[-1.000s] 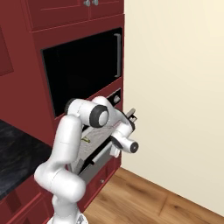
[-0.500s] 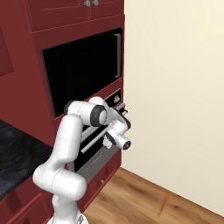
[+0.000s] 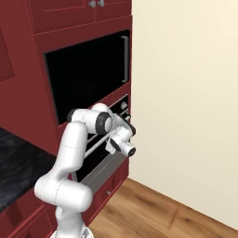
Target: Place the fish on the bottom rack of the oven, and slide the tray back inside. Close the oven door.
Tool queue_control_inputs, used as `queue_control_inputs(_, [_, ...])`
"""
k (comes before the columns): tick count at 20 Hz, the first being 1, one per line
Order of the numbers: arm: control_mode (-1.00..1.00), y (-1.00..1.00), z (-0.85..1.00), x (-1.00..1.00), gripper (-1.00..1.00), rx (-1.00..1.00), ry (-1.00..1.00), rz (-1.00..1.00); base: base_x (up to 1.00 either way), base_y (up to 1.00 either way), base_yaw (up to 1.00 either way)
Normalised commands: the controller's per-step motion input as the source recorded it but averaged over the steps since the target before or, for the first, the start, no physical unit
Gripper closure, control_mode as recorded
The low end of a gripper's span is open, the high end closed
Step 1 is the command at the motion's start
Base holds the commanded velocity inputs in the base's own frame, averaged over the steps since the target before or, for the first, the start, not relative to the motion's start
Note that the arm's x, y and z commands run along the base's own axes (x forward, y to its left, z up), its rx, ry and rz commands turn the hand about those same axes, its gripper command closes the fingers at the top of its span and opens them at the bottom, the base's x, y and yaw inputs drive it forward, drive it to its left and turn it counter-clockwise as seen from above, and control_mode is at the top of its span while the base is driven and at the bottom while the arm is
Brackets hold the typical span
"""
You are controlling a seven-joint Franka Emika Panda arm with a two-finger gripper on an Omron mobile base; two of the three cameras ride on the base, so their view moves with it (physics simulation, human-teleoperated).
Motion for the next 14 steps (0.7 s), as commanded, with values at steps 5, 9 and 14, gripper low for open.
queue_control_inputs(5, [-1.0, 1.0, -0.03, 0.92, -1.0, 0.0, 0.0, 0.08, 0.0, 0.0, 0.0])
queue_control_inputs(9, [-1.0, 1.0, 0.0, 0.53, -1.0, -0.03, 0.01, 0.13, 0.0, 0.0, 0.0])
queue_control_inputs(14, [-1.0, 0.28, 0.0, 0.12, -1.0, -0.05, 0.03, 0.02, 0.0, 0.0, 0.0])
